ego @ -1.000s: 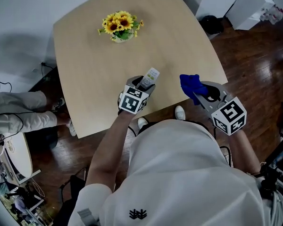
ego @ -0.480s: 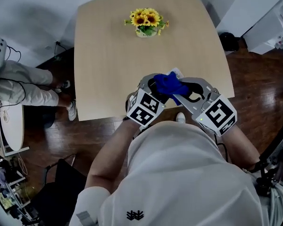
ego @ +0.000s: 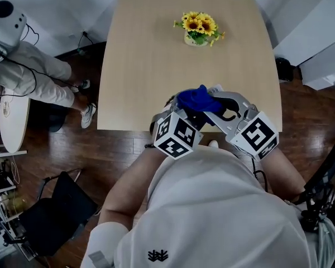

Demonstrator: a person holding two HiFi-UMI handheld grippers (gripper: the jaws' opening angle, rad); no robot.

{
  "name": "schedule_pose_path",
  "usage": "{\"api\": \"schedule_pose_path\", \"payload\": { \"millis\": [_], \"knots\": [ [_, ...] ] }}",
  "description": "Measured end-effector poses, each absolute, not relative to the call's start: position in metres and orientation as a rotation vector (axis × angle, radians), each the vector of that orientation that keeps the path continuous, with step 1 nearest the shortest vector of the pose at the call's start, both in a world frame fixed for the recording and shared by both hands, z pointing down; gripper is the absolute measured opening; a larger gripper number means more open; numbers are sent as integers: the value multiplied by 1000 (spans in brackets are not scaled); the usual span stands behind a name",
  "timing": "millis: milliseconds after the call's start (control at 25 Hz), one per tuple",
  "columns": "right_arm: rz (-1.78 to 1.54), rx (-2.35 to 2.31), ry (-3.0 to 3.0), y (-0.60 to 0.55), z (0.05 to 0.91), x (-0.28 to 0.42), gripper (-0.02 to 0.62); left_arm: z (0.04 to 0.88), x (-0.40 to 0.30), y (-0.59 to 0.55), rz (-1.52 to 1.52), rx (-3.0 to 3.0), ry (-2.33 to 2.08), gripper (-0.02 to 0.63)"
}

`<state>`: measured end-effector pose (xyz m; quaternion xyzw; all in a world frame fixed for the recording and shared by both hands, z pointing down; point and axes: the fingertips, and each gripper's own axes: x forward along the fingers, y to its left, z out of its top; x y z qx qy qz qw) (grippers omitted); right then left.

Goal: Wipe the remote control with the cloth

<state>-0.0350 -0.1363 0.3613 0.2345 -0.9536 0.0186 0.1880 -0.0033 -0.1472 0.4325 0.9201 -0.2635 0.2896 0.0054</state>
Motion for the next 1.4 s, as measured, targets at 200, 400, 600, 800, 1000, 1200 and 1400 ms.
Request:
{"api": "schedule_pose_path", "payload": {
  "millis": [200,400,600,800,1000,1200,1400],
  "knots": [
    [67,741,-2648,-155,358,-21,86,430,-14,-145,892,2875,-842,278],
    [39,848,-2634,-180,344,-1,86,426,-22,-150,880,2878,-840,279],
    [21,1011,-2596,-199,329,29,86,426,-27,-154,864,2881,-834,279],
    [-17,1017,-2640,-190,302,21,86,424,-27,-158,858,2895,-816,278],
    [27,825,-2730,-163,307,-30,86,420,-19,-161,838,2912,-792,279],
    [180,683,-2781,-128,335,-75,86,415,-23,-149,812,2964,-786,278],
    [133,751,-2711,-145,342,-67,86,413,-31,-149,796,2966,-795,279]
  ]
}}
